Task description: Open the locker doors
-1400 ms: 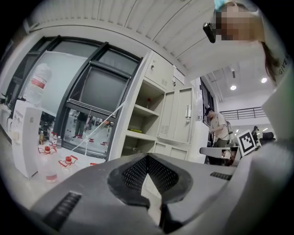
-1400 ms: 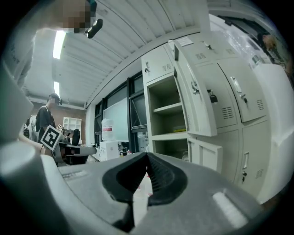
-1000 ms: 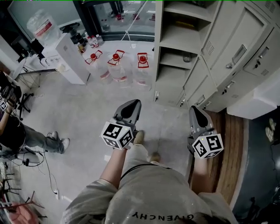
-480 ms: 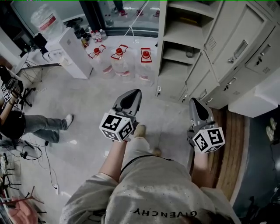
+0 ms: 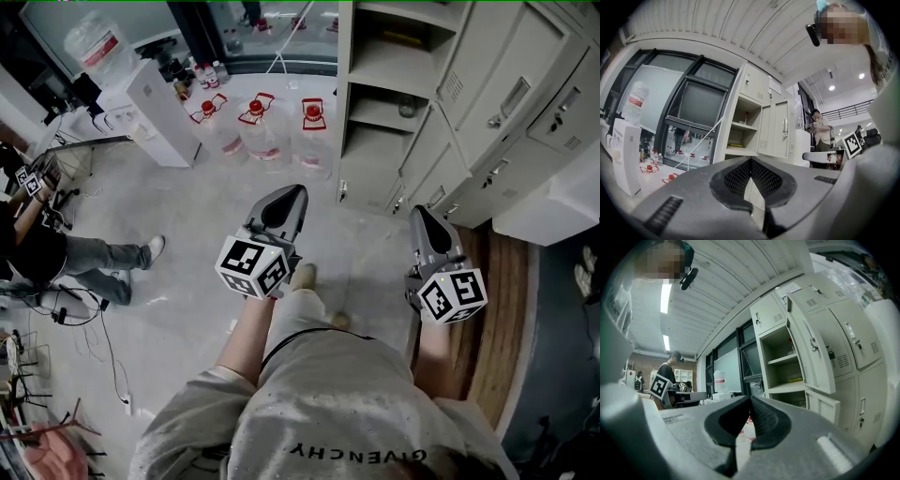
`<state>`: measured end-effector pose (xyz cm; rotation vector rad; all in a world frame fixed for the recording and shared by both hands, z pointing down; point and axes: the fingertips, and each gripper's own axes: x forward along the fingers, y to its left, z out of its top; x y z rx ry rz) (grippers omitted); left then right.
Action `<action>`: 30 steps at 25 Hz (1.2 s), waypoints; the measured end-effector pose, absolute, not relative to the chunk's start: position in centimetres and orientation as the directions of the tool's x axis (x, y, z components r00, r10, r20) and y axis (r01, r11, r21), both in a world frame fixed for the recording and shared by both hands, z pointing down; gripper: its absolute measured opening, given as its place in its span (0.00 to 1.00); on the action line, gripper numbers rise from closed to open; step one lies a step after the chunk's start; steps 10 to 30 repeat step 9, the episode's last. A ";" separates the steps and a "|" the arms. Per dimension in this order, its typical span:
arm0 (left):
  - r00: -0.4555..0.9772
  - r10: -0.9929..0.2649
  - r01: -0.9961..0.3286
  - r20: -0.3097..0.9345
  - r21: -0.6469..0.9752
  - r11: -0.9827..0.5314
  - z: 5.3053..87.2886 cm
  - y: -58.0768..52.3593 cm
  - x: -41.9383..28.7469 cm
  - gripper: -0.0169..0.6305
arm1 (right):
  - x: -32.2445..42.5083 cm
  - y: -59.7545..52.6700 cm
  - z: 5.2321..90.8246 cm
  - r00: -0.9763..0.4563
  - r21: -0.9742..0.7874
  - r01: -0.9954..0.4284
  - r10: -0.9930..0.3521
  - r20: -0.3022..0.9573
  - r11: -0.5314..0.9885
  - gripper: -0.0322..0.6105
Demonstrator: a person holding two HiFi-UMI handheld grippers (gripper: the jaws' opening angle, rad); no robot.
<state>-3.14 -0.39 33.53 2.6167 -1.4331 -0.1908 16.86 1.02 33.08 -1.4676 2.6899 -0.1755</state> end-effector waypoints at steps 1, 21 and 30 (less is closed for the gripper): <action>0.536 -0.844 -0.825 -0.036 0.193 -0.532 33.6 -0.5 -3.2 0.02 | 16.9 1.0 33.1 -0.538 -0.140 -0.834 -0.843 -0.007 0.533 0.05; 0.534 -0.845 -0.827 -0.021 0.198 -0.527 33.9 -1.3 -3.3 0.02 | 17.2 0.2 33.7 -0.535 -0.164 -0.834 -0.845 0.004 0.527 0.05; 0.534 -0.845 -0.827 -0.021 0.198 -0.527 33.9 -1.3 -3.3 0.02 | 17.2 0.2 33.7 -0.535 -0.164 -0.834 -0.845 0.004 0.527 0.05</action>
